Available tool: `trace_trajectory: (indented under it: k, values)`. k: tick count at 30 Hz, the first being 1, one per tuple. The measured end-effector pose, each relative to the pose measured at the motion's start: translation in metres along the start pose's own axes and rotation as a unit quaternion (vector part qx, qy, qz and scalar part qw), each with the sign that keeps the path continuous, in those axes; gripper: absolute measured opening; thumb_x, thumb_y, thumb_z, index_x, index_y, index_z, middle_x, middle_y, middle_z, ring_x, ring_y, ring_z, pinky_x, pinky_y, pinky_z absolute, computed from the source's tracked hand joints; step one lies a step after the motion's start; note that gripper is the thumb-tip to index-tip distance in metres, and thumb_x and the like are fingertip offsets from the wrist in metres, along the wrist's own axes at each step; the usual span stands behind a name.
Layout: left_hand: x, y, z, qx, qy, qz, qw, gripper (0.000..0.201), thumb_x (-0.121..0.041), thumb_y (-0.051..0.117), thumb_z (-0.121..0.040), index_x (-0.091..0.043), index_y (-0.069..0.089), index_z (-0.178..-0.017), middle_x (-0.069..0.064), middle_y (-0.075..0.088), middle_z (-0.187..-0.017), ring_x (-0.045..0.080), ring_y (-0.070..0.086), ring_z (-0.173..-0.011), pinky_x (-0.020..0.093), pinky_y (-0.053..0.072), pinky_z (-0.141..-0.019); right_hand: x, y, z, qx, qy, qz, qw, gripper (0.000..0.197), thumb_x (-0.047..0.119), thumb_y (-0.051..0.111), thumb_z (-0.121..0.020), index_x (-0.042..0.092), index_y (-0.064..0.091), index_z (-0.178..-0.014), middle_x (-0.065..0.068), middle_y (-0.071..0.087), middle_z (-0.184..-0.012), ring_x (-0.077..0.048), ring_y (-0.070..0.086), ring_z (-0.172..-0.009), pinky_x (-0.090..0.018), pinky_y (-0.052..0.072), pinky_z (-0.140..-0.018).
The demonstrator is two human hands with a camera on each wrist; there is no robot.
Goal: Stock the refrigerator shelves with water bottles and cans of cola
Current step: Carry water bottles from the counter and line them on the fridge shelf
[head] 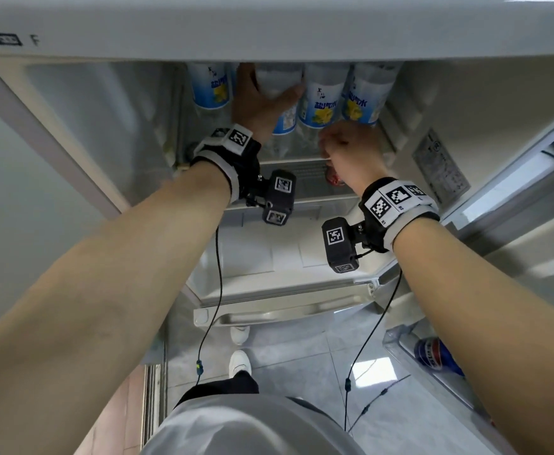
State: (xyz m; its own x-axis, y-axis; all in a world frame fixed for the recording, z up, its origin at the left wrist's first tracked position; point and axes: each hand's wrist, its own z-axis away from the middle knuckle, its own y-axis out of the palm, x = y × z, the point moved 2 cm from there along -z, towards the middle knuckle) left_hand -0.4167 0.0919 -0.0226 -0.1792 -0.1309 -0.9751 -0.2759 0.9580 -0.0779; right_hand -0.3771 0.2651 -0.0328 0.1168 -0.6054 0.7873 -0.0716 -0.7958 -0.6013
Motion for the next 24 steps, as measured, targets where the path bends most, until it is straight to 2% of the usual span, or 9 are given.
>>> trace_trajectory:
  k: [3,7,8,12,14,17,19,21,24]
  values:
    - [0.020,0.000,0.011,0.025,-0.016,-0.046,0.998,0.077,-0.029,0.086,-0.065,-0.002,0.049,-0.126,0.008,0.065,-0.122,0.016,0.066,-0.107,0.034,0.057,-0.092,-0.003,0.005,-0.001,0.009,-0.014,0.022,1.000,0.022,0.011,0.049,-0.090,-0.001,0.068,-0.090,-0.021,0.069,-0.087,-0.038,0.065,-0.084,-0.053,0.054,-0.081]
    - [0.041,-0.003,0.013,0.051,-0.014,-0.131,0.990,0.059,-0.017,0.083,-0.075,-0.009,0.051,-0.124,-0.004,0.064,-0.115,0.004,0.062,-0.097,0.008,0.051,-0.082,-0.005,0.004,-0.005,0.018,-0.009,0.013,1.000,0.020,0.011,0.052,-0.093,0.011,0.071,-0.100,-0.004,0.071,-0.098,-0.022,0.066,-0.092,-0.035,0.053,-0.086]
    - [0.040,-0.004,0.013,0.050,-0.006,-0.145,0.988,0.057,-0.017,0.082,-0.076,-0.008,0.052,-0.123,-0.003,0.065,-0.116,0.004,0.062,-0.098,0.009,0.051,-0.082,-0.005,0.003,-0.006,0.021,-0.015,0.016,1.000,0.021,0.010,0.052,-0.093,0.013,0.071,-0.102,-0.004,0.071,-0.103,-0.021,0.066,-0.095,-0.033,0.052,-0.087]
    - [0.042,-0.003,0.002,0.033,-0.003,-0.192,0.981,0.059,-0.032,0.080,-0.070,-0.008,0.057,-0.118,0.009,0.066,-0.120,0.013,0.066,-0.105,0.032,0.057,-0.091,-0.003,0.003,-0.011,0.029,-0.043,0.047,0.998,0.023,0.005,0.051,-0.093,0.006,0.072,-0.101,-0.010,0.072,-0.109,-0.026,0.065,-0.101,-0.029,0.047,-0.081]
    - [0.051,-0.002,-0.005,0.025,0.000,-0.210,0.977,0.069,-0.044,0.077,-0.063,-0.012,0.055,-0.120,0.011,0.060,-0.122,0.017,0.065,-0.108,0.036,0.057,-0.092,-0.005,0.004,-0.013,0.035,-0.037,0.053,0.997,0.025,0.006,0.051,-0.093,0.008,0.072,-0.106,-0.008,0.071,-0.114,-0.023,0.064,-0.106,-0.022,0.043,-0.080]
    - [0.071,-0.002,-0.018,0.026,-0.005,-0.210,0.977,0.070,-0.047,0.077,-0.062,-0.016,0.055,-0.120,0.007,0.061,-0.122,0.014,0.065,-0.110,0.038,0.057,-0.092,-0.008,0.004,-0.013,0.040,-0.017,0.044,0.998,0.027,0.008,0.052,-0.093,0.013,0.071,-0.112,-0.004,0.070,-0.118,-0.017,0.063,-0.109,-0.017,0.038,-0.082]
    - [0.056,-0.005,-0.009,0.021,-0.007,-0.203,0.979,0.067,-0.043,0.079,-0.065,-0.015,0.054,-0.120,0.006,0.063,-0.121,0.011,0.065,-0.108,0.035,0.057,-0.091,-0.009,0.003,-0.012,0.041,-0.010,0.033,0.999,0.027,0.009,0.052,-0.094,0.014,0.070,-0.114,-0.003,0.069,-0.119,-0.014,0.061,-0.108,-0.017,0.037,-0.084]
    - [0.041,-0.007,-0.001,0.023,-0.007,-0.195,0.980,0.065,-0.031,0.082,-0.072,-0.009,0.051,-0.124,0.006,0.062,-0.123,0.010,0.062,-0.107,0.022,0.053,-0.090,-0.009,0.001,-0.009,0.041,-0.013,0.026,0.999,0.027,0.009,0.052,-0.094,0.014,0.069,-0.115,-0.003,0.069,-0.120,-0.013,0.060,-0.106,-0.018,0.037,-0.085]
    - [0.039,-0.010,0.001,0.035,0.005,-0.196,0.980,0.066,-0.022,0.082,-0.078,-0.007,0.044,-0.130,0.004,0.059,-0.127,0.007,0.056,-0.106,0.014,0.045,-0.087,-0.009,-0.002,-0.005,0.034,-0.020,0.031,0.999,0.024,0.011,0.051,-0.095,0.009,0.069,-0.111,-0.008,0.069,-0.115,-0.020,0.061,-0.103,-0.026,0.045,-0.084]
